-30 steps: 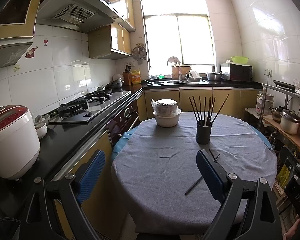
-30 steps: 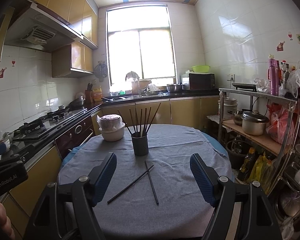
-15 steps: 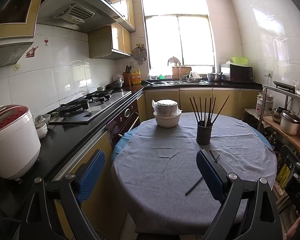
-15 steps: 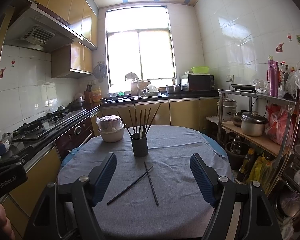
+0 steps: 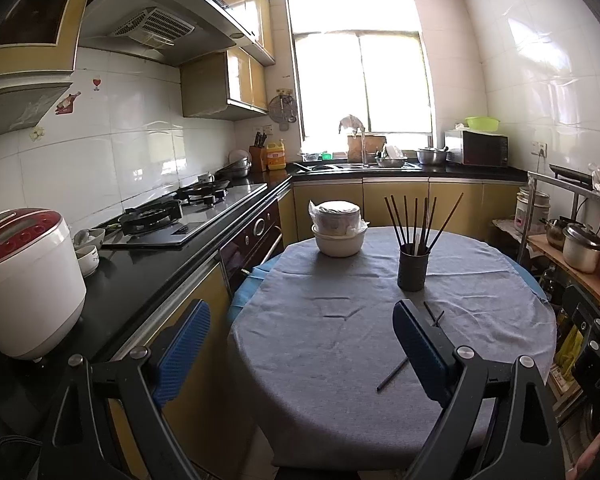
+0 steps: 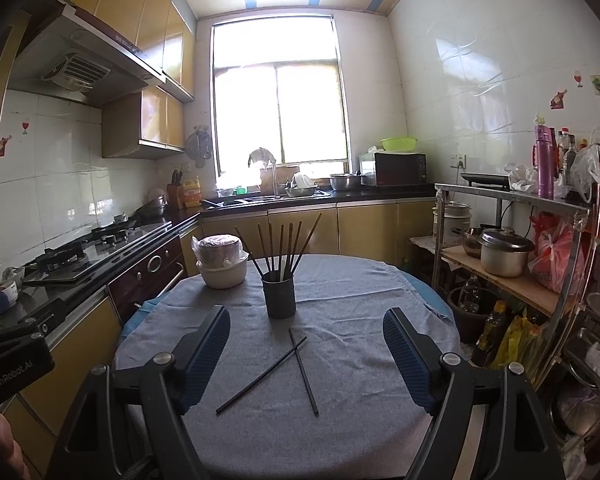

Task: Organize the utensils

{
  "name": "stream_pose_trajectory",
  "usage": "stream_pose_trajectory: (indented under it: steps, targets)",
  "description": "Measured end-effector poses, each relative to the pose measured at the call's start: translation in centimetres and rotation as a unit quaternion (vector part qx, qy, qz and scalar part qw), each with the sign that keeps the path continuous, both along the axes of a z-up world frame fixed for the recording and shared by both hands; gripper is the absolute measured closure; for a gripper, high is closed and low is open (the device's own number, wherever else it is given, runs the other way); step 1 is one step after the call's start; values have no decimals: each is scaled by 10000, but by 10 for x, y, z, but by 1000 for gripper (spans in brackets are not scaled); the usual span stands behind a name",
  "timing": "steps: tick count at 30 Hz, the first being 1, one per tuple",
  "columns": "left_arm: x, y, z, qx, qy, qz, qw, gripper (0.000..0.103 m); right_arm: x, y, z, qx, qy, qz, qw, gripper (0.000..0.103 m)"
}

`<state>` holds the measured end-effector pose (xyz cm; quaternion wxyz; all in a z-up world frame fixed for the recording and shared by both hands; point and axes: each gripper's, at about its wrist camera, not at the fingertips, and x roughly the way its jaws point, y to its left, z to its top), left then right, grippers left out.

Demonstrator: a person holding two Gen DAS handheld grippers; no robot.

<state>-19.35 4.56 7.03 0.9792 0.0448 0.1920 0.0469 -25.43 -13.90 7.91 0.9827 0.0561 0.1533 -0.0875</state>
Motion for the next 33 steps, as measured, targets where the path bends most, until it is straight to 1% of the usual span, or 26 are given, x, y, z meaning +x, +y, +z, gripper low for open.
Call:
stream_pose_trajectory:
  steps: [12,16,22,33]
  targets:
    - [0,10,0,-116,31,68,9999,10,-1,5,2,-78,-17,38,10000,22]
    - [-1,8,0,-112,34,49,9999,10,-2,3,2,-95,-22,37,9999,22]
    - [1,1,2,-109,28,22,9999,10,0,-2,3,-111,6,47,9999,21]
    - [12,-27,5,90,93,28,9999,10,9,-21,11,-151,-94,68,9998,21]
